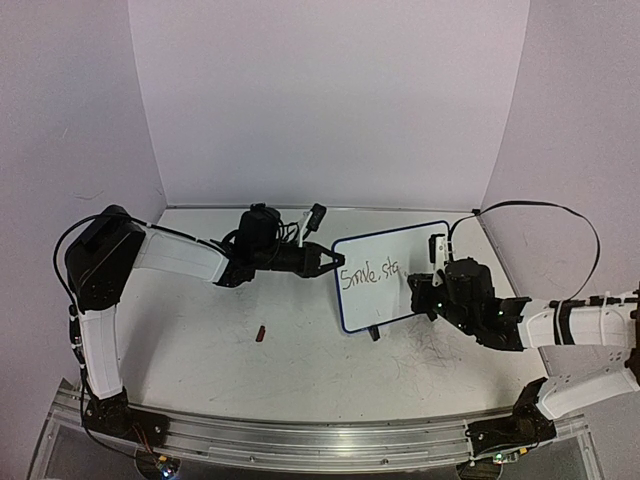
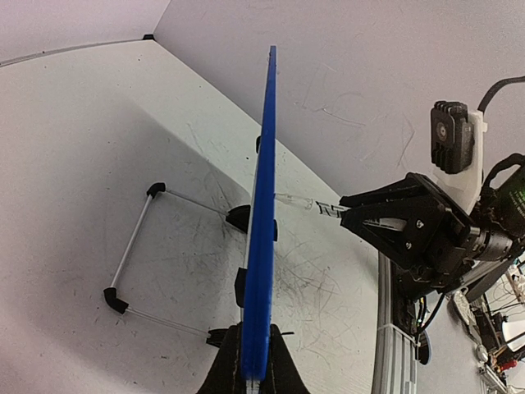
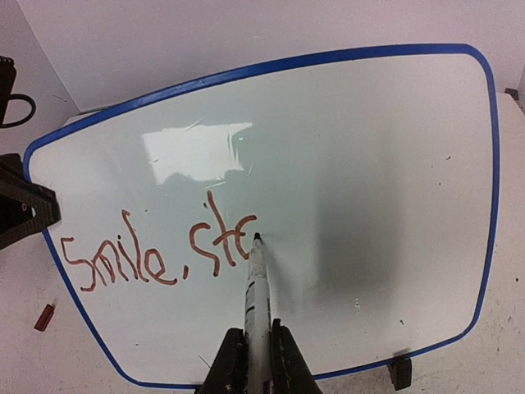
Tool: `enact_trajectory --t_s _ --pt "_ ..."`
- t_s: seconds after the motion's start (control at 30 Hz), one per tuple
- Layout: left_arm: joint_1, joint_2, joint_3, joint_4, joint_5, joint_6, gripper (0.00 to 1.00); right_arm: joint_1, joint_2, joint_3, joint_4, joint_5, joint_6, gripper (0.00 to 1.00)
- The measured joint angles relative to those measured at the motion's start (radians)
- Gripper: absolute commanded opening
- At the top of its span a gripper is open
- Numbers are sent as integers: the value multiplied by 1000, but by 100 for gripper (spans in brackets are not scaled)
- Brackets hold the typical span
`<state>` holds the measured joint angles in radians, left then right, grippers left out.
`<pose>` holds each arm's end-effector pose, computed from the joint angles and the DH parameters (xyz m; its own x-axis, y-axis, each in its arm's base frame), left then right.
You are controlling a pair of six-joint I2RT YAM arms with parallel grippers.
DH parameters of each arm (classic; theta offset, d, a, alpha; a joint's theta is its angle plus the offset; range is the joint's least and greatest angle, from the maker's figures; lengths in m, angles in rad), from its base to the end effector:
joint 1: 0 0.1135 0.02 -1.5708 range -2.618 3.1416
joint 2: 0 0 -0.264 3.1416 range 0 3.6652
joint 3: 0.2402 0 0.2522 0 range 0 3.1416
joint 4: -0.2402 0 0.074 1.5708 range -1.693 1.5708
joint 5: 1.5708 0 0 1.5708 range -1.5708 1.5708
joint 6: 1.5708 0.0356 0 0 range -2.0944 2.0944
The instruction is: Write a sentence on the whiteboard
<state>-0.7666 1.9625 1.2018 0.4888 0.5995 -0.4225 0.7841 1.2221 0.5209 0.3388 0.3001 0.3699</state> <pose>0.3024 -0.3191 0.2043 -0.5718 0.0807 -0.8164 0.8001 0.2749 -0.5332 0.1892 0.1738 0.2111 -0.4072 0.0817 -0.9097 -0.3558 0.9031 0.2403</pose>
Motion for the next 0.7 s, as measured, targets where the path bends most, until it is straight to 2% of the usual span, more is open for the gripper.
enact_trajectory --t_s 0.7 --pt "0 0 0 0 -1 -1 0 0 14 6 20 20 -21 0"
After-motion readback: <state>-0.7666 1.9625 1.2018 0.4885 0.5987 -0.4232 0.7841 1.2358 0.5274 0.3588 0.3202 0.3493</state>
